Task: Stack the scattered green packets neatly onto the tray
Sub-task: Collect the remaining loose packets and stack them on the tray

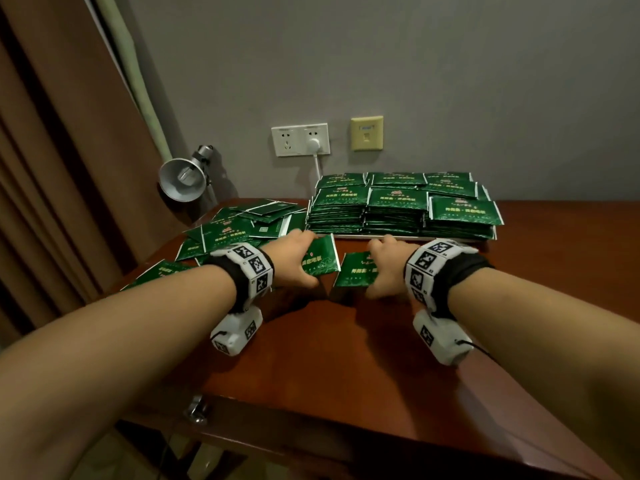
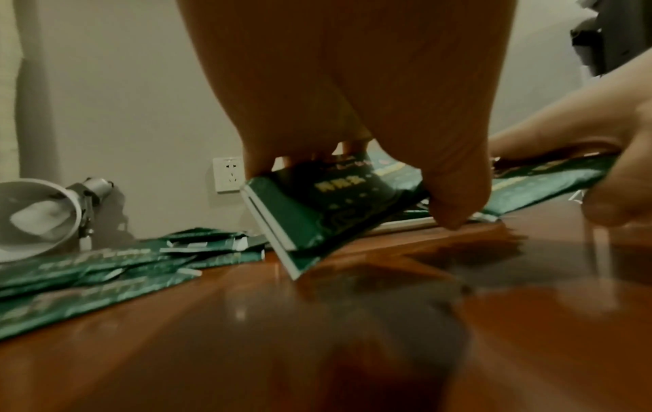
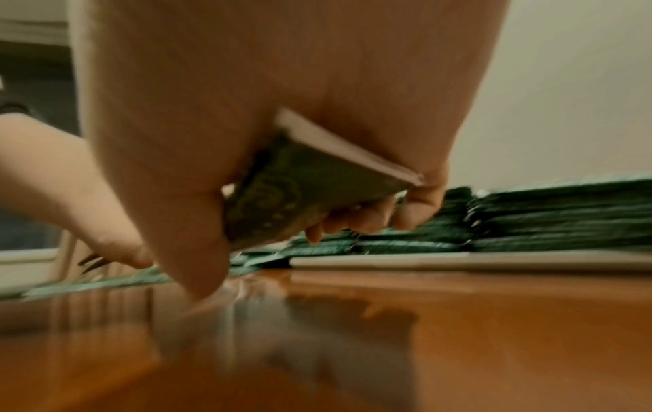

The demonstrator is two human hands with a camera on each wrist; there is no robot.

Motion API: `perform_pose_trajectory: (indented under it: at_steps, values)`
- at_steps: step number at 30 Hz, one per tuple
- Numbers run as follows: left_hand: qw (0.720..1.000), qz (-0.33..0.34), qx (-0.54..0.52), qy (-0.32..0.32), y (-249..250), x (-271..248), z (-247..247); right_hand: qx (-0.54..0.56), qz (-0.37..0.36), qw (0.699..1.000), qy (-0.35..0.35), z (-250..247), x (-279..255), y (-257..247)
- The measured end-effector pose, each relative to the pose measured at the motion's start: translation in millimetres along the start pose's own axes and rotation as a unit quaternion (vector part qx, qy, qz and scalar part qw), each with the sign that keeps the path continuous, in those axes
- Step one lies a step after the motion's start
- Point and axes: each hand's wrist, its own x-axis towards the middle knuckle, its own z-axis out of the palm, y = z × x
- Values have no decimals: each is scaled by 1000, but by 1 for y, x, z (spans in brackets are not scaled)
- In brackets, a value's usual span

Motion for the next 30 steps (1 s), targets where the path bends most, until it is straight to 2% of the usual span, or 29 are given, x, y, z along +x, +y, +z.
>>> perform_pose_trajectory:
  at_steps: [4,10,15,20,30]
  values:
    - [997,15,57,46,8,34,-31,-30,22,999,33,-24,11,31]
    - [996,10,38,82,20,105,-93,-4,56,995,80,-77,48,83]
    - [997,11,37,70,19,170,-128,24,74,993,86,-117,96,119]
    - [998,-14,50,39,5,233,-137,41,81,992,89,-144,155,149]
    - [994,-16,101,-32,-6,330,-123,40,44,997,57,-132,261,156]
